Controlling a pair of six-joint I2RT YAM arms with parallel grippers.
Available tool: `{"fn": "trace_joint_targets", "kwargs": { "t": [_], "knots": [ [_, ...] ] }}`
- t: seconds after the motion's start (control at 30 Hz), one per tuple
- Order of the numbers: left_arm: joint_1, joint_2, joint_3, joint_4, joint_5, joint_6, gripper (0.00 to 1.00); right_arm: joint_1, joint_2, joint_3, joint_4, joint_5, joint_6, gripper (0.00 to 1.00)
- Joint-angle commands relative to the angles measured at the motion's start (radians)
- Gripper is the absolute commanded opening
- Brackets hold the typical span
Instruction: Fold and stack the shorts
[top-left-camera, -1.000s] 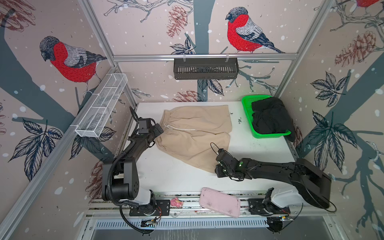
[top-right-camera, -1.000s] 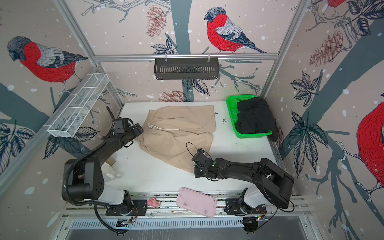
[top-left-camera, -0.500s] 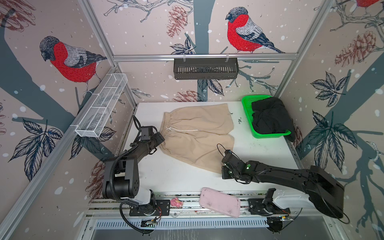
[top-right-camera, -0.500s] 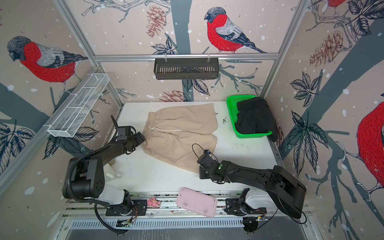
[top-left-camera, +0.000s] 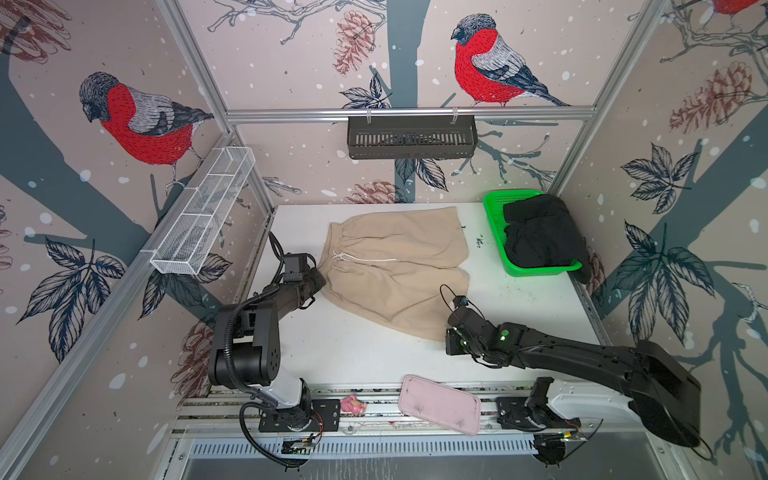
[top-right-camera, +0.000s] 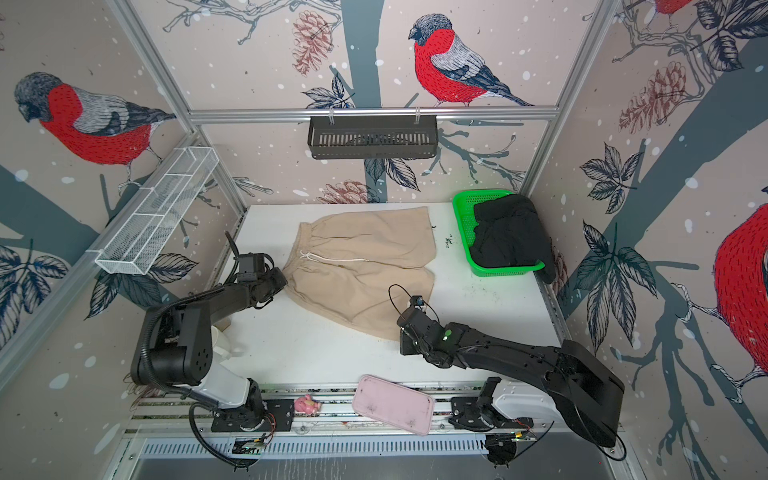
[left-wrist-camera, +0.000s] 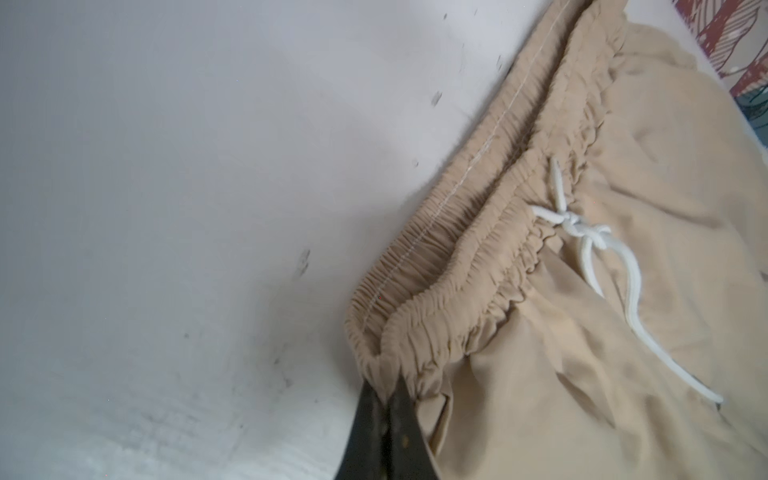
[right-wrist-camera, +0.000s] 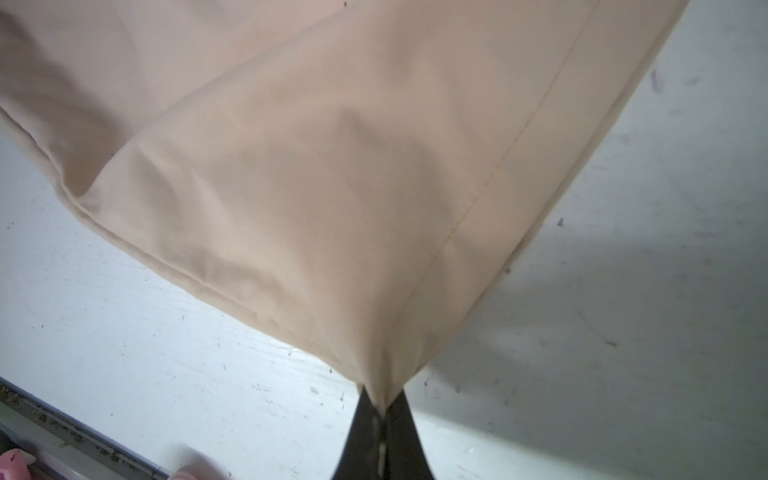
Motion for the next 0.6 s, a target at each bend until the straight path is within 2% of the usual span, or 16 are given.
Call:
{"fn": "trace_joint_targets", "kwargs": {
  "t": [0.0, 0.07, 0.23, 0.43, 0.57],
  "knots": [
    [0.001, -0.005, 0.032, -0.02, -0.012, 0.057, 0.0, 0.004, -0.026, 0.02, -0.071, 0.067, -0.033, 0.02],
    [-0.003, -0.027, 0.047, -0.053, 0.005, 0.071, 0.0, 0.007, -0.043, 0.038, -0.116, 0.091, -0.048, 0.02],
    [-0.01, -0.126, 0.077, -0.183, -0.033, 0.108, 0.0, 0.041, -0.079, 0.1, -0.234, 0.163, -0.064, 0.02],
    [-0.011, -0.271, 0.113, -0.326, -0.019, 0.14, 0.0, 0.173, -0.108, 0.208, -0.403, 0.298, -0.012, 0.02],
    [-0.016, -0.332, 0.175, -0.483, -0.031, 0.183, 0.0, 0.27, -0.142, 0.284, -0.51, 0.363, 0.043, 0.02]
  ]
}}
